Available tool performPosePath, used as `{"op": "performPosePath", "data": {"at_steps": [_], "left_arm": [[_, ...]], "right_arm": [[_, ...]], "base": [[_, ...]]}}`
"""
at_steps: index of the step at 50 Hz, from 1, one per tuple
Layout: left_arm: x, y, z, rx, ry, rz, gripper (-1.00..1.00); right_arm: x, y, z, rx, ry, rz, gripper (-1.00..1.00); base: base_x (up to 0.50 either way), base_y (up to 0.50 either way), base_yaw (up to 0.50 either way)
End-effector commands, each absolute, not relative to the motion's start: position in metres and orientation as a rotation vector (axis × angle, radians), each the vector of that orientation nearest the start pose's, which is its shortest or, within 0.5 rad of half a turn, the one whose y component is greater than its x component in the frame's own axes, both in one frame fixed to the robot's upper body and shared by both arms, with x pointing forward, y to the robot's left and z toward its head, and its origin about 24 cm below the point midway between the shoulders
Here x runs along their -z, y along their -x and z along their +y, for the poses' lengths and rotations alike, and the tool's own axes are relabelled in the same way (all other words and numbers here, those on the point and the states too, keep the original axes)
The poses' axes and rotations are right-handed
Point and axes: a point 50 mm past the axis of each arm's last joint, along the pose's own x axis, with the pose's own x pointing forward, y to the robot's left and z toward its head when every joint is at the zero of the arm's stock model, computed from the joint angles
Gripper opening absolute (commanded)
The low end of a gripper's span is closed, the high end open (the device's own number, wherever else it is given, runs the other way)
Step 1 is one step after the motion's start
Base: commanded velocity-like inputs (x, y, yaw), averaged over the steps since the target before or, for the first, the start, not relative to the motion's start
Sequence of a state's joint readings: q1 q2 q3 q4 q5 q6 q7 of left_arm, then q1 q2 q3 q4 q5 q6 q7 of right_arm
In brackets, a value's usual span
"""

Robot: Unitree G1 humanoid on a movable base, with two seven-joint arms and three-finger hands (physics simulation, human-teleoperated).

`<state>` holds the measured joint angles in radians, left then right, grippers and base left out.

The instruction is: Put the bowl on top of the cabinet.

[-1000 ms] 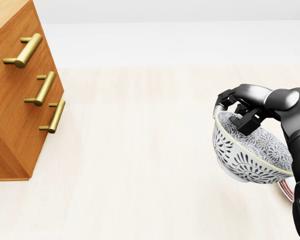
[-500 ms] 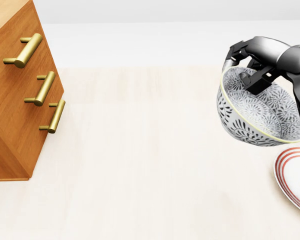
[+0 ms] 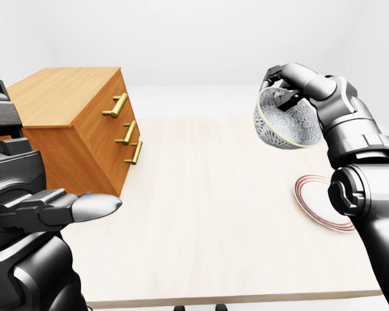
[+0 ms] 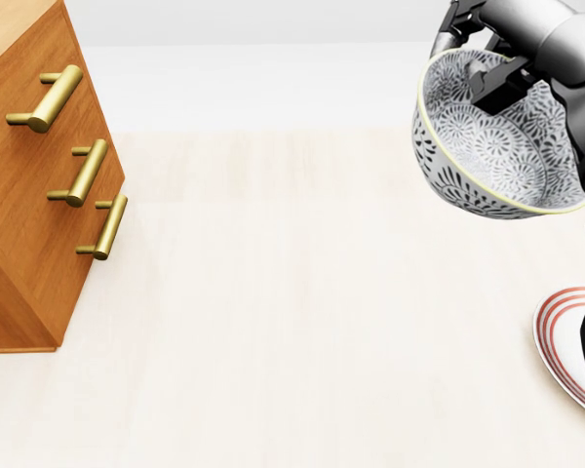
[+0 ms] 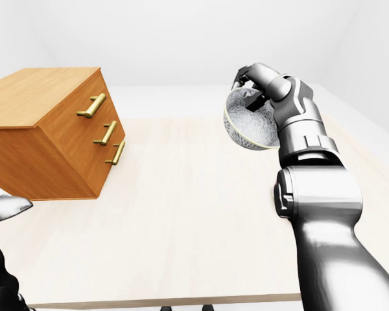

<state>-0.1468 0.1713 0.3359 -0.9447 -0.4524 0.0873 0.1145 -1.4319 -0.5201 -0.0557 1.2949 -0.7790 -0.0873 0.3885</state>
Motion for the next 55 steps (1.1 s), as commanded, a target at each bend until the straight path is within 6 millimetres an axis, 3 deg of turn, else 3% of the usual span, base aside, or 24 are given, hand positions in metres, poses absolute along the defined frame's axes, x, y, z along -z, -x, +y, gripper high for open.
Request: {"op": "performPosePath", "data": {"at_steps": [1, 25, 30, 37, 42, 46, 49, 55], "left_arm": [[-0.263, -0.164, 0.197, -0.055, 0.179, -1.034, 1.00], [-0.265, -0.165, 0.187, -0.011, 0.179, -1.047, 1.00], [-0.257, -0.182, 0.157, 0.111, -0.010, -0.977, 1.00], [-0.266, -0.178, 0.129, 0.199, -0.127, -1.061, 1.00], [-0.236, -0.210, 0.109, 0.225, -0.341, -0.866, 1.00], [-0.216, -0.232, 0.110, 0.197, -0.418, -0.736, 1.00], [-0.201, -0.241, 0.107, 0.211, -0.454, -0.697, 1.00], [-0.190, -0.248, 0.110, 0.207, -0.446, -0.658, 1.00]], "right_arm": [[-0.295, -0.422, -0.213, -0.106, 1.027, -0.023, -1.00], [-0.309, -0.424, -0.182, -0.177, 1.105, -0.070, -1.00], [-0.306, -0.425, -0.177, -0.188, 1.107, -0.073, -1.00], [-0.303, -0.426, -0.172, -0.213, 1.113, -0.064, -1.00], [-0.297, -0.427, -0.166, -0.230, 1.129, -0.049, -1.00], [-0.294, -0.428, -0.163, -0.233, 1.140, -0.042, -1.00], [-0.295, -0.429, -0.162, -0.187, 1.199, -0.052, -1.00], [-0.296, -0.430, -0.158, -0.124, 1.248, -0.094, -1.00]], "base": [[0.00, 0.00, 0.00], [0.00, 0.00, 0.00], [0.00, 0.00, 0.00], [0.00, 0.00, 0.00], [0.00, 0.00, 0.00], [0.00, 0.00, 0.00], [0.00, 0.00, 0.00], [0.00, 0.00, 0.00]]}}
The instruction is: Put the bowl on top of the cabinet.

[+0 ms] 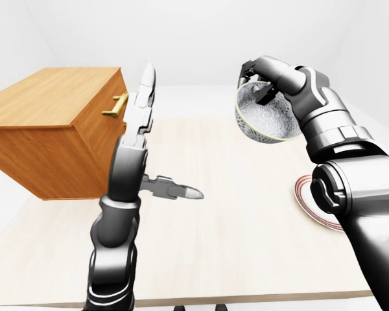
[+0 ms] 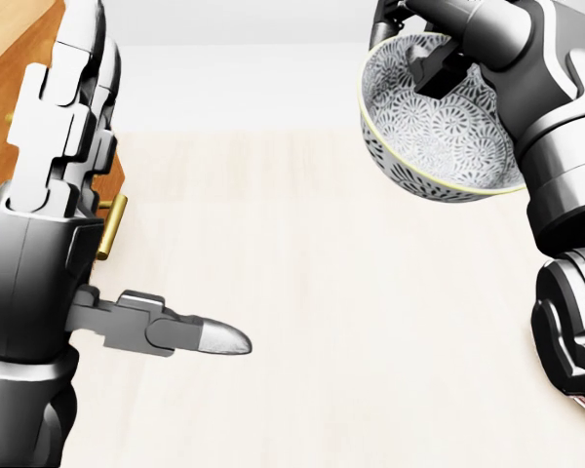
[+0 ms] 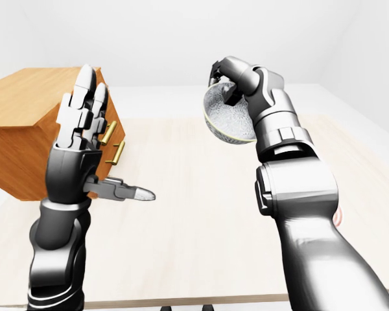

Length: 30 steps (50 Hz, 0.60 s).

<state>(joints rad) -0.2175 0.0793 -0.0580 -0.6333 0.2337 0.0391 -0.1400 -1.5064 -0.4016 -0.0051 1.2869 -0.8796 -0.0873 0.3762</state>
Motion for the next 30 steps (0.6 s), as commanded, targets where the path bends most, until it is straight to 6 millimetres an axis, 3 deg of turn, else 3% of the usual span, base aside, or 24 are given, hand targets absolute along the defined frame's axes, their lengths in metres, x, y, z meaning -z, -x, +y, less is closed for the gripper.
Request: {"op": "performPosePath", "data": {"at_steps": [1, 11, 17, 18, 20, 22, 24, 30], "left_arm": [[-0.185, -0.250, 0.111, 0.207, -0.454, -0.652, 1.00], [-0.169, -0.258, 0.120, 0.184, -0.469, -0.582, 1.00], [-0.159, -0.267, 0.126, 0.132, -0.579, -0.537, 1.00], [-0.164, -0.266, 0.126, 0.142, -0.556, -0.554, 1.00], [-0.180, -0.271, 0.133, 0.068, -0.683, -0.613, 1.00], [-0.182, -0.275, 0.137, 0.037, -0.749, -0.612, 1.00], [-0.182, -0.290, 0.152, -0.091, -0.928, -0.597, 1.00], [-0.188, -0.303, 0.163, -0.166, -1.062, -0.585, 1.00]], "right_arm": [[-0.299, -0.430, -0.154, -0.113, 1.247, -0.114, -1.00], [-0.340, -0.424, -0.156, 0.105, 1.450, -0.265, -1.00], [-0.335, -0.425, -0.155, 0.098, 1.461, -0.254, -1.00], [-0.333, -0.425, -0.156, 0.094, 1.466, -0.246, -1.00], [-0.324, -0.427, -0.157, 0.074, 1.474, -0.219, -1.00], [-0.322, -0.427, -0.156, 0.071, 1.468, -0.219, -1.00], [-0.319, -0.428, -0.155, 0.054, 1.464, -0.209, -1.00], [-0.306, -0.430, -0.148, 0.021, 1.492, -0.192, -1.00]], "base": [[0.00, 0.00, 0.00], [0.00, 0.00, 0.00], [0.00, 0.00, 0.00], [0.00, 0.00, 0.00], [0.00, 0.00, 0.00], [0.00, 0.00, 0.00], [0.00, 0.00, 0.00], [0.00, 0.00, 0.00]]}}
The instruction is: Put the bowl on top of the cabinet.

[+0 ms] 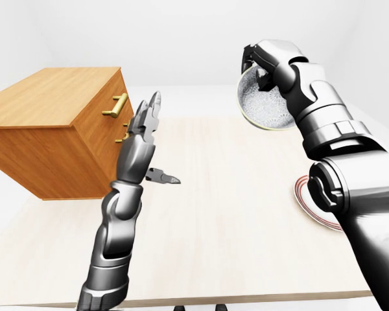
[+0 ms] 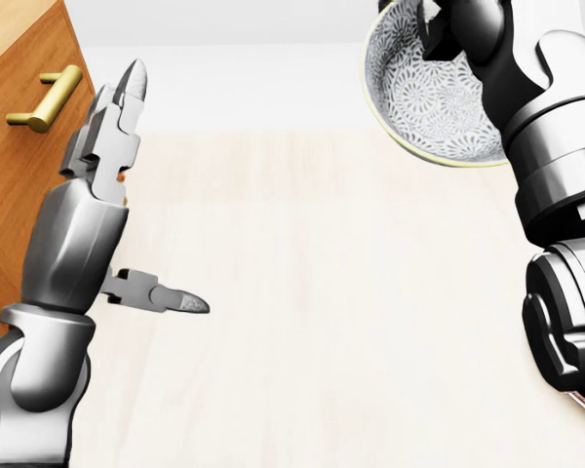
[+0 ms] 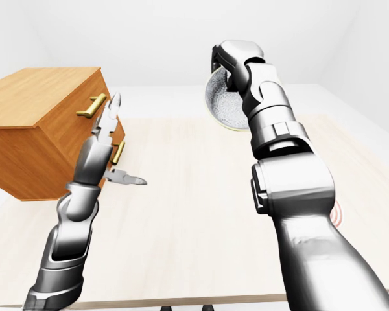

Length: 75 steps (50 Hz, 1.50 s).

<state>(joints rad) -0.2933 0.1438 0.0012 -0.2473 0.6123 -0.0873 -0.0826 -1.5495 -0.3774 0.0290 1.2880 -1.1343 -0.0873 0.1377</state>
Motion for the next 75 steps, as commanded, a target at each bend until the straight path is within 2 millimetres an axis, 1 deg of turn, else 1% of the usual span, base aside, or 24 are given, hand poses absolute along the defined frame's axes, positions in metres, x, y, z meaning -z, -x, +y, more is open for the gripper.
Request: {"op": "performPosePath", "data": {"at_steps": [1, 2, 3, 5, 6, 9, 12, 15, 18, 21, 22, 23, 25, 26, 28, 33, 40, 45, 50, 54, 58, 65, 72, 75], "left_arm": [[-0.188, -0.305, 0.164, -0.173, -1.072, -0.579, 1.00], [-0.189, -0.306, 0.167, -0.207, -1.113, -0.586, 1.00], [-0.187, -0.308, 0.168, -0.176, -1.114, -0.563, 1.00], [-0.189, -0.309, 0.170, -0.177, -1.106, -0.558, 1.00], [-0.191, -0.310, 0.172, -0.197, -1.121, -0.563, 1.00], [-0.192, -0.311, 0.173, -0.184, -1.108, -0.552, 1.00], [-0.193, -0.312, 0.177, -0.198, -1.136, -0.546, 1.00], [-0.194, -0.314, 0.190, -0.338, -1.310, -0.568, 1.00], [-0.194, -0.314, 0.195, -0.458, -1.461, -0.625, 1.00], [-0.189, -0.307, 0.191, -0.571, -1.669, -0.777, 1.00], [-0.188, -0.307, 0.191, -0.578, -1.685, -0.795, 1.00], [-0.188, -0.306, 0.185, -0.594, -1.758, -0.868, 1.00], [-0.186, -0.310, 0.178, -0.562, -1.879, -0.902, 1.00], [-0.181, -0.314, 0.177, -0.535, -1.903, -0.889, 1.00], [-0.176, -0.314, 0.166, -0.481, -2.041, -0.953, 1.00], [-0.159, -0.320, 0.147, -0.367, -2.226, -1.017, 1.00], [-0.154, -0.325, 0.137, -0.290, -2.263, -1.067, 1.00], [-0.125, -0.327, 0.128, -0.090, -2.324, -1.096, 1.00], [-0.113, -0.330, 0.123, 0.012, -2.361, -1.115, 1.00], [-0.094, -0.333, 0.117, 0.196, -2.439, -1.171, 1.00], [-0.097, -0.342, 0.116, 0.231, -2.488, -1.185, 1.00], [-0.085, -0.339, 0.112, 0.309, -2.499, -1.201, 1.00], [-0.081, -0.334, 0.109, 0.328, -2.489, -1.228, 1.00], [-0.084, -0.334, 0.107, 0.310, -2.480, -1.241, 1.00]], "right_arm": [[-0.305, -0.430, -0.148, 0.031, 1.521, -0.196, -1.00], [-0.302, -0.431, -0.147, 0.029, 1.517, -0.197, -1.00], [-0.297, -0.431, -0.146, 0.022, 1.510, -0.197, -1.00], [-0.290, -0.432, -0.144, 0.013, 1.509, -0.194, -1.00], [-0.282, -0.433, -0.141, 0.001, 1.509, -0.192, -1.00], [-0.267, -0.434, -0.134, -0.031, 1.497, -0.188, -1.00], [-0.261, -0.434, -0.130, -0.039, 1.510, -0.195, -1.00], [-0.259, -0.433, -0.126, -0.049, 1.497, -0.200, -1.00], [-0.252, -0.433, -0.120, -0.075, 1.487, -0.202, -1.00], [-0.247, -0.433, -0.117, -0.089, 1.484, -0.198, -1.00], [-0.247, -0.433, -0.117, -0.089, 1.485, -0.198, -1.00], [-0.247, -0.433, -0.116, -0.094, 1.485, -0.196, -1.00], [-0.249, -0.433, -0.116, -0.097, 1.481, -0.196, -1.00], [-0.251, -0.433, -0.116, -0.095, 1.480, -0.200, -1.00], [-0.253, -0.433, -0.115, -0.096, 1.474, -0.202, -1.00], [-0.251, -0.433, -0.114, -0.100, 1.476, -0.203, -1.00], [-0.251, -0.433, -0.114, -0.105, 1.479, -0.197, -1.00], [-0.250, -0.433, -0.115, -0.106, 1.482, -0.192, -1.00], [-0.251, -0.433, -0.115, -0.105, 1.481, -0.192, -1.00], [-0.252, -0.433, -0.115, -0.105, 1.479, -0.191, -1.00], [-0.249, -0.433, -0.115, -0.109, 1.482, -0.185, -1.00], [-0.250, -0.433, -0.114, -0.111, 1.485, -0.181, -1.00], [-0.251, -0.434, -0.114, -0.116, 1.483, -0.176, -1.00], [-0.248, -0.433, -0.112, -0.121, 1.485, -0.177, -1.00]], "base": [[0.00, 0.00, 0.00], [0.00, 0.00, 0.00], [0.00, 0.00, 0.00], [0.00, 0.00, 0.00], [0.00, 0.00, 0.00], [0.00, 0.00, 0.00], [0.00, 0.00, 0.00], [0.00, 0.00, 0.00], [0.00, 0.00, 0.00], [0.00, 0.00, 0.00], [0.00, 0.00, 0.00], [0.00, 0.00, 0.00], [0.00, 0.00, 0.00], [0.00, 0.00, 0.00], [0.00, 0.00, 0.00], [0.00, 0.00, 0.00], [0.00, 0.00, 0.00], [0.00, 0.00, 0.00], [0.00, 0.00, 0.00], [0.00, 0.00, 0.00], [0.00, 0.00, 0.00], [0.00, 0.00, 0.00], [0.00, 0.00, 0.00], [0.00, 0.00, 0.00]]}}
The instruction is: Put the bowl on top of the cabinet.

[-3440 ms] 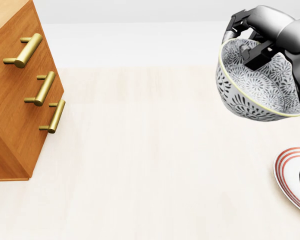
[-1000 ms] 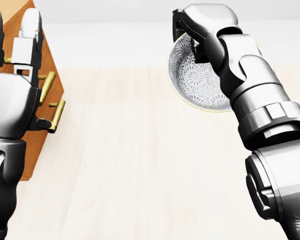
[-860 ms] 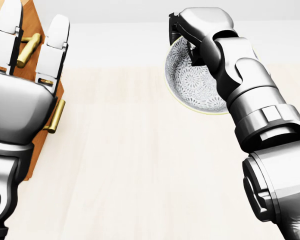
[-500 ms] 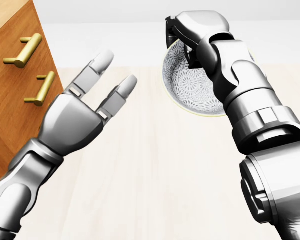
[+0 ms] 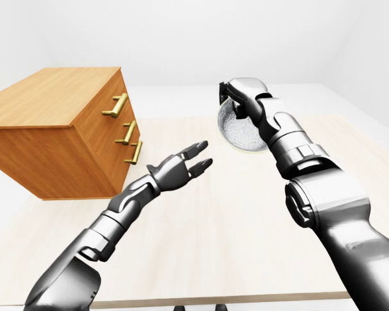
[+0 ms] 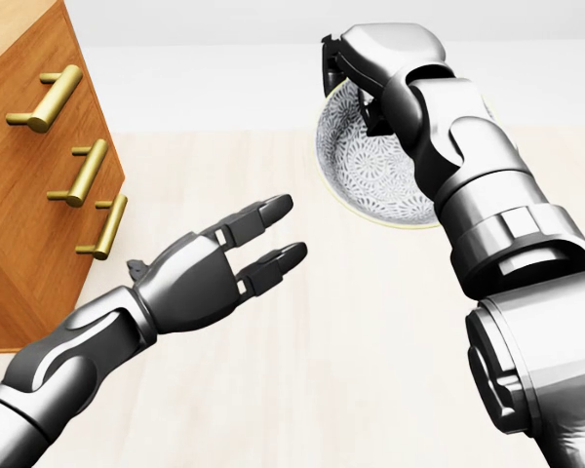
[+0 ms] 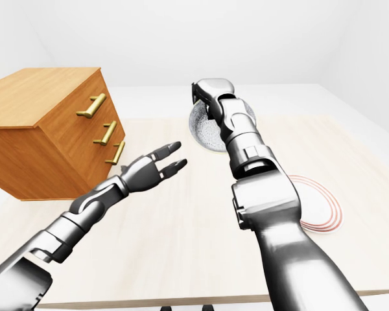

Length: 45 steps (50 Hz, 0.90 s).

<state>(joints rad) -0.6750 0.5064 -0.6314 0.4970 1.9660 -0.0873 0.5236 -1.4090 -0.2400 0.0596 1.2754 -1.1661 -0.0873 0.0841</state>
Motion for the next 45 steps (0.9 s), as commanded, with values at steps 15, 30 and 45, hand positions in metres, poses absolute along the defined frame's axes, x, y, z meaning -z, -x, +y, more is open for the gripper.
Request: {"op": "performPosePath", "data": {"at_steps": [15, 30, 45], "left_arm": [[-0.104, -0.329, 0.097, -0.259, 3.060, 1.673, 1.00], [-0.136, -0.321, 0.094, -0.031, 3.012, 1.784, 1.00], [-0.150, -0.315, 0.099, 0.091, 3.009, 1.809, 1.00]], "right_arm": [[-0.242, -0.433, -0.109, -0.137, 1.486, -0.171, -1.00], [-0.237, -0.433, -0.106, -0.152, 1.493, -0.164, -1.00], [-0.234, -0.433, -0.107, -0.155, 1.505, -0.157, -1.00]], "base": [[0.00, 0.00, 0.00], [0.00, 0.00, 0.00], [0.00, 0.00, 0.00]]}}
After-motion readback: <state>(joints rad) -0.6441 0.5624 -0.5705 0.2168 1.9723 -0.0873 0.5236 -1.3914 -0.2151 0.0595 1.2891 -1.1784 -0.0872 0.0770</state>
